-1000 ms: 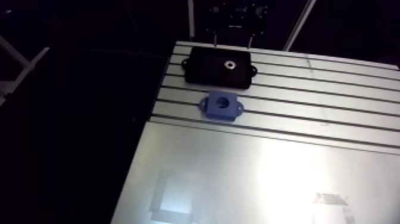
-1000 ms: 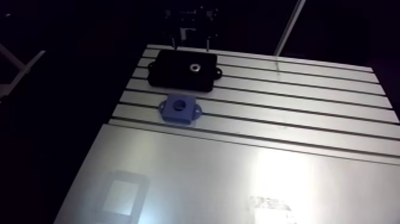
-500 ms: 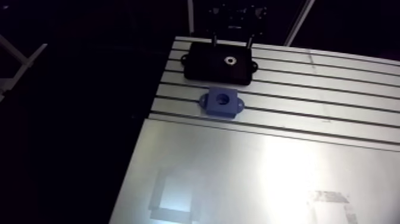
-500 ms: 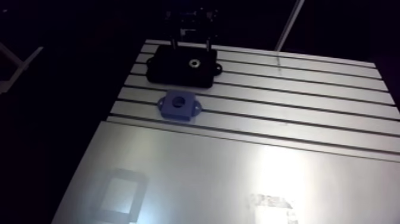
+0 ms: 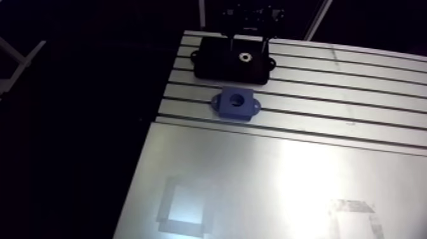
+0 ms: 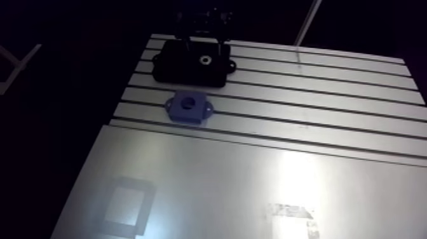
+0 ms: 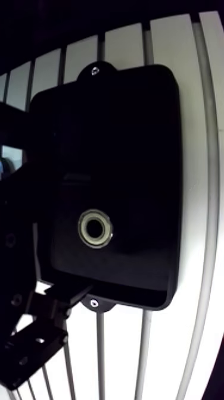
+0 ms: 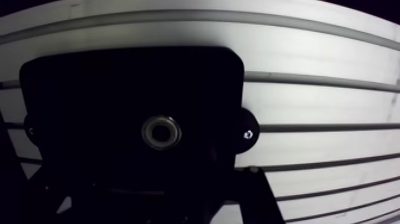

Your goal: Pick up the bearing and press it into the housing until flush.

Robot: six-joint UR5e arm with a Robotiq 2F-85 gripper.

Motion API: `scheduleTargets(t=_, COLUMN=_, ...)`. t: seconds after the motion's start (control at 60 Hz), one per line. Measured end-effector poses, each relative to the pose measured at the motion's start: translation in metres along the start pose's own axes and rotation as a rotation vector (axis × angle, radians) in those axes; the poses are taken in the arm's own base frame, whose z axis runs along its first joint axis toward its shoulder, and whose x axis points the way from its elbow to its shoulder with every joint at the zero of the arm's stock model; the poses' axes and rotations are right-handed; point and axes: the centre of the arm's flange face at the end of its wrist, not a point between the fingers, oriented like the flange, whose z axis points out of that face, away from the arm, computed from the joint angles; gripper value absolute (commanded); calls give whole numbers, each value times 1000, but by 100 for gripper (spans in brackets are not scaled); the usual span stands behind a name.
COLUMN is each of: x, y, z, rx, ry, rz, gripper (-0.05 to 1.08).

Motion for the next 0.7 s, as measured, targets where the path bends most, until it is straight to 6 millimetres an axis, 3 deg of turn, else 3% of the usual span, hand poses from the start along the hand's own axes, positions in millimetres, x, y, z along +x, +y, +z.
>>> scheduleTargets(t=0.35, x=1, y=0, z=9, rx=-2, ry=-14, rz=-6, gripper=27)
scheduleTargets(t=0.7, x=1, y=0, z=14, rx=-3, ry=-22, rz=-13, gripper=39)
